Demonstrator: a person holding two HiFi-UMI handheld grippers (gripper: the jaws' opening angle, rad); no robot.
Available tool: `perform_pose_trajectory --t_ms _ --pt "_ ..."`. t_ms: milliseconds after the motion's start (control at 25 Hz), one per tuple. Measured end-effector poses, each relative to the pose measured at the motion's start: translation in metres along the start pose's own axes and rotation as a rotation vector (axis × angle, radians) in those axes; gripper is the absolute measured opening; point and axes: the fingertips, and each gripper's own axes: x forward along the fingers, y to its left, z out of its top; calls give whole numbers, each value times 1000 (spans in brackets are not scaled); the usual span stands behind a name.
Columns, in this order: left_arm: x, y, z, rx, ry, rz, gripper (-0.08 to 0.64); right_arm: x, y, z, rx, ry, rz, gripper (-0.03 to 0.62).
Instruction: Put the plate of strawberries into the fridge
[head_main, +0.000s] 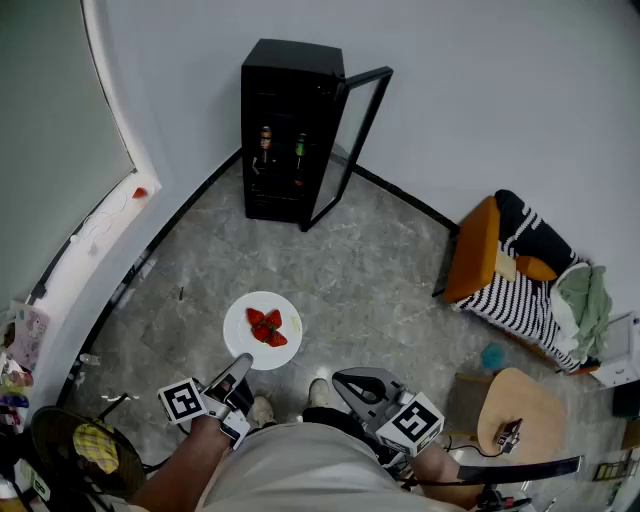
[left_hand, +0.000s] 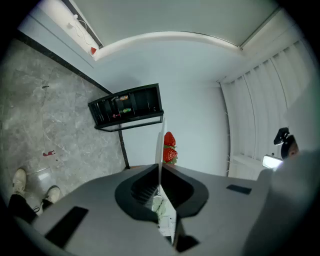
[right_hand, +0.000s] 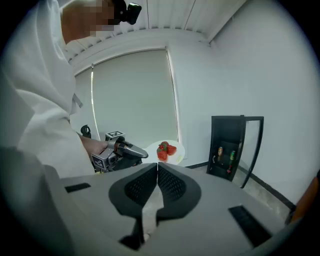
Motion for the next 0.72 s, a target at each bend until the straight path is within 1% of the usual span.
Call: perform_pose_trajectory --t_ms 160,240,280,360,400,560,640,720 --pt "28 -1 -20 81 38 28 25 -26 -25 -5 8 -21 -17 18" --pt "45 -7 -28 113 43 31 25 -39 -36 -9 -9 -12 -11 18" --pt "55 -11 -32 106 36 23 25 -46 -44 -11 -24 -6 -9 18" --pt "77 -21 -44 42 15 0 25 -60 -63 -14 -32 -10 -7 18" --pt "88 -23 -49 28 11 -2 25 -67 -72 -14 -38 -14 -5 18" --pt "127 -22 -61 52 8 12 25 -86 -104 -27 -93 4 17 20" --pt "140 -21 -64 47 0 22 25 -91 -115 -33 -76 1 37 21" --pt "151 -17 -62 46 -5 39 25 -93 -126 -33 -57 -24 44 23"
